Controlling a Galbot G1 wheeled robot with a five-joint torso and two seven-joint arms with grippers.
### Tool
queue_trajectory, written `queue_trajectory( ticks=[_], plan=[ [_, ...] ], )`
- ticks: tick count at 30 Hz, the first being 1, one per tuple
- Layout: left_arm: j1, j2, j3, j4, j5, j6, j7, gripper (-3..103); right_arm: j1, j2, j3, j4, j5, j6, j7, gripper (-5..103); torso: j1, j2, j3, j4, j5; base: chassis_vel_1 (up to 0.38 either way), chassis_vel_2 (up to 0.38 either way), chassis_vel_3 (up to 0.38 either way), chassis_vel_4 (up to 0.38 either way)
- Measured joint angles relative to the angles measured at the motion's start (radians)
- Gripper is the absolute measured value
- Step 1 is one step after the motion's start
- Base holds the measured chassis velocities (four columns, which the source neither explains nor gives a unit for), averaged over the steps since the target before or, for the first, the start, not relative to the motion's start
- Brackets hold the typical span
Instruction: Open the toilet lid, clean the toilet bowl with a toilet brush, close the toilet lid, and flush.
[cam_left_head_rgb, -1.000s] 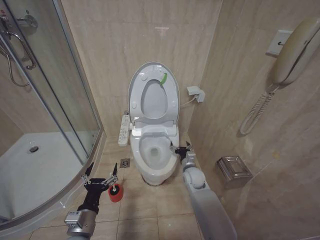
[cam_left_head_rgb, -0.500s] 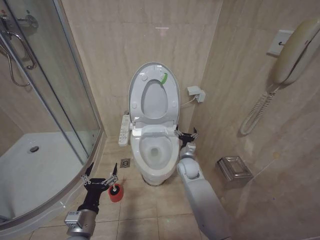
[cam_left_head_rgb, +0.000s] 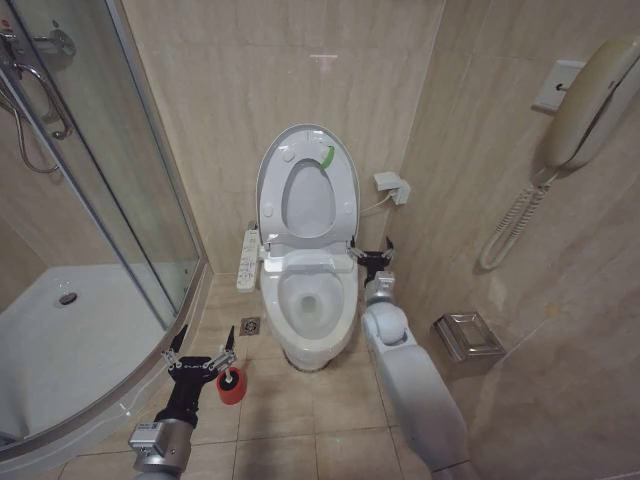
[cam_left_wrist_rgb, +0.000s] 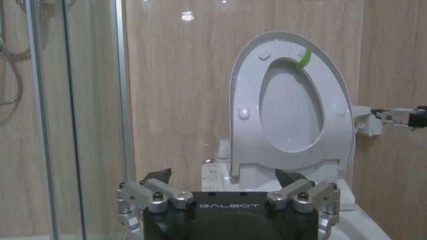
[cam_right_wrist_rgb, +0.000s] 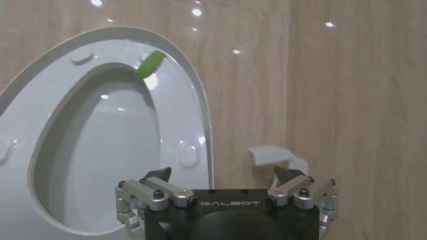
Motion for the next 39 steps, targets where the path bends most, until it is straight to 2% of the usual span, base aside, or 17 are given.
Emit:
queue_trajectory(
  ticks=[9,22,33,39],
  plan=[
    [0.000,0.000,0.000,0.000,0.000,0.000,0.000,100,0.055,-0.047,0.035,-0.067,-0.093,0.045,-0.016,100,0.000,0.000,0.000,-0.0005,0.0000,0.000,0.000,0.000,0.000],
    [0.000,0.000,0.000,0.000,0.000,0.000,0.000,100,0.166,-0.037,0.003,-0.152,-0.026,0.030,-0.026,100,0.000,0.000,0.000,0.0001,-0.0001,0.000,0.000,0.000,0.000],
    [0.000,0.000,0.000,0.000,0.000,0.000,0.000,100,0.157,-0.041,0.018,-0.154,0.002,0.014,-0.028,100,0.000,0.000,0.000,-0.0002,0.0000,0.000,0.000,0.000,0.000],
    [0.000,0.000,0.000,0.000,0.000,0.000,0.000,100,0.135,-0.039,0.031,-0.153,0.012,0.058,-0.026,100,0.000,0.000,0.000,-0.0002,-0.0001,0.000,0.000,0.000,0.000]
  ],
)
